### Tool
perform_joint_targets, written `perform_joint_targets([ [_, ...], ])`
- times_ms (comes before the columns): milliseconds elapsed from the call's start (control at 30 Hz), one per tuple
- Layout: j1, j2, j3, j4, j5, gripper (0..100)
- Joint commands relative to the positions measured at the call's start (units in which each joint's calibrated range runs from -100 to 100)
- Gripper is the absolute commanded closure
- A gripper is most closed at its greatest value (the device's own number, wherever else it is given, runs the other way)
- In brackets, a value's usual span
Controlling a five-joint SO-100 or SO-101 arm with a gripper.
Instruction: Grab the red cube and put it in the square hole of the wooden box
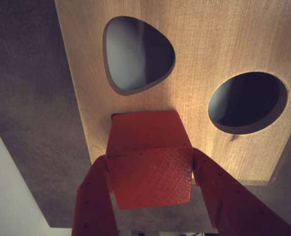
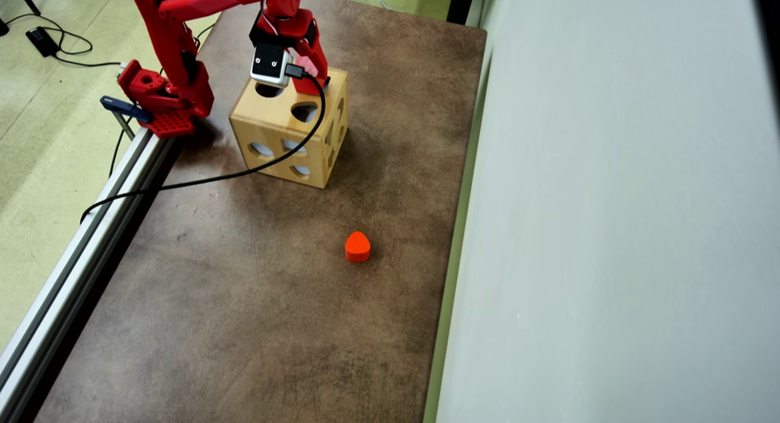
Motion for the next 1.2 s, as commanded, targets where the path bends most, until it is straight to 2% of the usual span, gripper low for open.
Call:
perform_joint_targets([
  [0, 0.19, -4.88, -1.26, -0.39, -0.24, 98],
  [1167, -0.41, 1.4, -1.26, -0.63, -1.17, 98],
])
